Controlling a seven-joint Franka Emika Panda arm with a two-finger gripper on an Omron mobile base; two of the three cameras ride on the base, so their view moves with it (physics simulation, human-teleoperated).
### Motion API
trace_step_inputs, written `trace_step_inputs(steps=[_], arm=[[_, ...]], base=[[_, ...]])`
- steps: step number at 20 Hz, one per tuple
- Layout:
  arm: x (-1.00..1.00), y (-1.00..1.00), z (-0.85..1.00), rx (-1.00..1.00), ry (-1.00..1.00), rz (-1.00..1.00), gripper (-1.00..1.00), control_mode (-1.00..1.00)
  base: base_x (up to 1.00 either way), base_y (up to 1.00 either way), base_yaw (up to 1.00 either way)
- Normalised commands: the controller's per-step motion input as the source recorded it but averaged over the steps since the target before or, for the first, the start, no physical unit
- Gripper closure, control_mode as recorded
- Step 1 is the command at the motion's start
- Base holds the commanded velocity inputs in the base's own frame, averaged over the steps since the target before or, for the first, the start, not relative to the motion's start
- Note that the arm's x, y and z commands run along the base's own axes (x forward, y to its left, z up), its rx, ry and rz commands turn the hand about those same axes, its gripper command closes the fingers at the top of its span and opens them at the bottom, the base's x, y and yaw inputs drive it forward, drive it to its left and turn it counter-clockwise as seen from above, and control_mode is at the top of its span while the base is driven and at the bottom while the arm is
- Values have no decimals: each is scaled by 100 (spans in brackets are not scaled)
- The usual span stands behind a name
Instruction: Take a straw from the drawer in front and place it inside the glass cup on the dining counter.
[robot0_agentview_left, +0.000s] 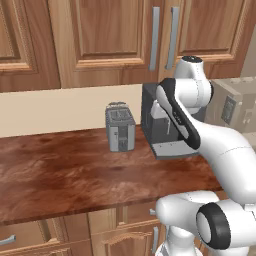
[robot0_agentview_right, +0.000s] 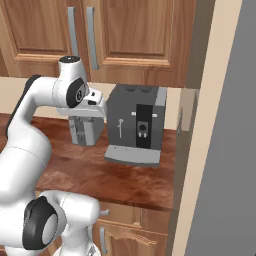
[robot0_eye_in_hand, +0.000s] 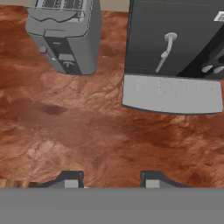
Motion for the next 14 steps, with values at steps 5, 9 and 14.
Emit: trace_step_inputs(steps=[5,9,14], arm=[[-6,-1,-12,0,0,0,-100,-100],[-2,0,-4,0,0,0,-100,100],[0,0,0,0,0,0,-100,100]], base=[[0,0,0],[-9,0,0],[-43,-4,-9]])
